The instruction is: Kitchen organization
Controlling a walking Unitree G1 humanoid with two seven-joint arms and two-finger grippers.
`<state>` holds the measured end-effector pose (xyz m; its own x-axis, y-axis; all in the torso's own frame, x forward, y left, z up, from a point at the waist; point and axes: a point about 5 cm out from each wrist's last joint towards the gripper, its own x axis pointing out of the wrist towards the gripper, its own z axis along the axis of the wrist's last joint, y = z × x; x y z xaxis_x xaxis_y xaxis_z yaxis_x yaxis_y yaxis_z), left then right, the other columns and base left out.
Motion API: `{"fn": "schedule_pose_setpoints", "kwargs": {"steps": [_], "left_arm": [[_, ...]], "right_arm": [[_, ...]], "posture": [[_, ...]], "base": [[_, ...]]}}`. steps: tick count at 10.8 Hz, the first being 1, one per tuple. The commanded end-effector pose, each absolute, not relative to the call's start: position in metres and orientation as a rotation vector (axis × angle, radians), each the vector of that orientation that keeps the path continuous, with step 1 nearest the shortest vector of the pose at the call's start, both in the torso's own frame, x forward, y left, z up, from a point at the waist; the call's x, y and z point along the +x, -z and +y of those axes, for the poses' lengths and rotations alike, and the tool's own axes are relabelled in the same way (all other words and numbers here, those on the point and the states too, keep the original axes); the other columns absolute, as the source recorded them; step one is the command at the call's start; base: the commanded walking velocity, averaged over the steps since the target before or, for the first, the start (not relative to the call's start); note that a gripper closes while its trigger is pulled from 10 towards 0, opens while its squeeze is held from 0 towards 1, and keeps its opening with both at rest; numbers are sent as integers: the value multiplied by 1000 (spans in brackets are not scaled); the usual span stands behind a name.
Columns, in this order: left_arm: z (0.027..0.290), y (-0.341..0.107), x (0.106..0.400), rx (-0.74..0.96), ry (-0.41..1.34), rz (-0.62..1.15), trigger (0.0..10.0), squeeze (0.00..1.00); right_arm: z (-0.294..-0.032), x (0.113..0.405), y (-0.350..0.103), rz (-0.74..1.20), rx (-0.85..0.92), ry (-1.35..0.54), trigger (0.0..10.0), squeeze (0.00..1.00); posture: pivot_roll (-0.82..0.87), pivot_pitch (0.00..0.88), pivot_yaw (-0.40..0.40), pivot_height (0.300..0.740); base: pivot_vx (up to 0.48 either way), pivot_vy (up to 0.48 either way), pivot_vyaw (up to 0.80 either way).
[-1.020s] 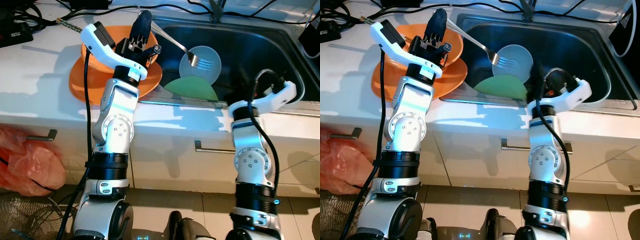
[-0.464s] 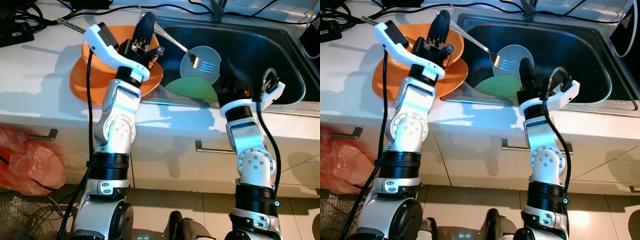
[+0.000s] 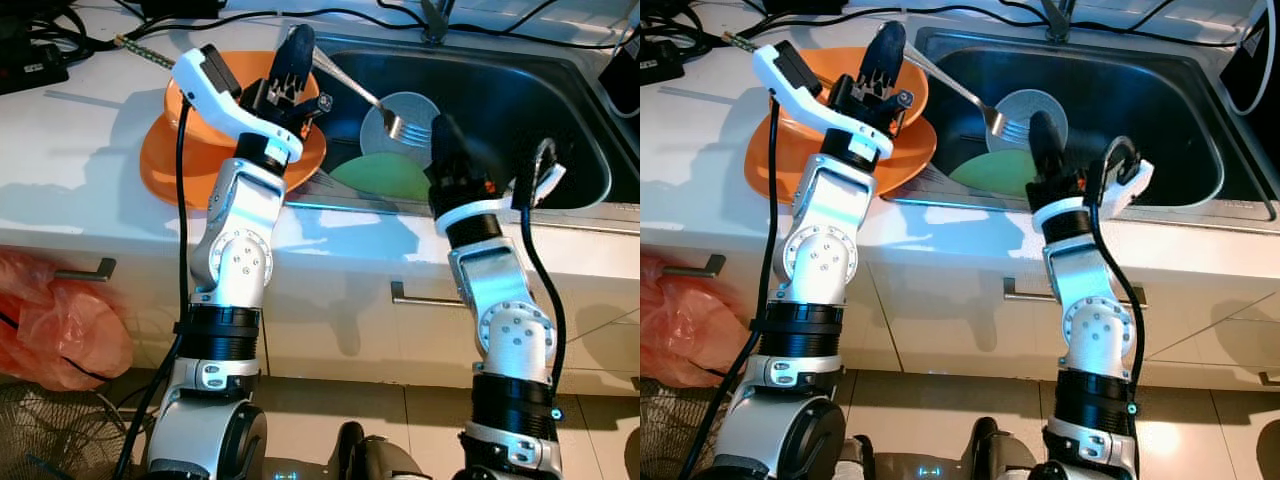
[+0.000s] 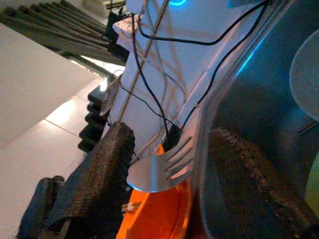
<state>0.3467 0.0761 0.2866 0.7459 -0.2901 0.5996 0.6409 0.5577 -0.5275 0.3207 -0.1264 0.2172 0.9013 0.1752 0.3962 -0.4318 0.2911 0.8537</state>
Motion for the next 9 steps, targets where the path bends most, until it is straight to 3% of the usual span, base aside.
{"fn": "schedule_pose_setpoints", "kwargs": {"steps": [1,9], "left_arm": [[52,-277,341,-897,614,-433,10000,0],[43,-276,337,-927,664,-401,10000,0]], "right_arm": [[-121,316,-218,-246,1242,-440,10000,0],[-117,316,-215,-228,1257,-456,10000,0]], "posture": [[98,178,-63,740],[101,186,-63,740]], "base": [[0,0,0],[0,0,0]]}}
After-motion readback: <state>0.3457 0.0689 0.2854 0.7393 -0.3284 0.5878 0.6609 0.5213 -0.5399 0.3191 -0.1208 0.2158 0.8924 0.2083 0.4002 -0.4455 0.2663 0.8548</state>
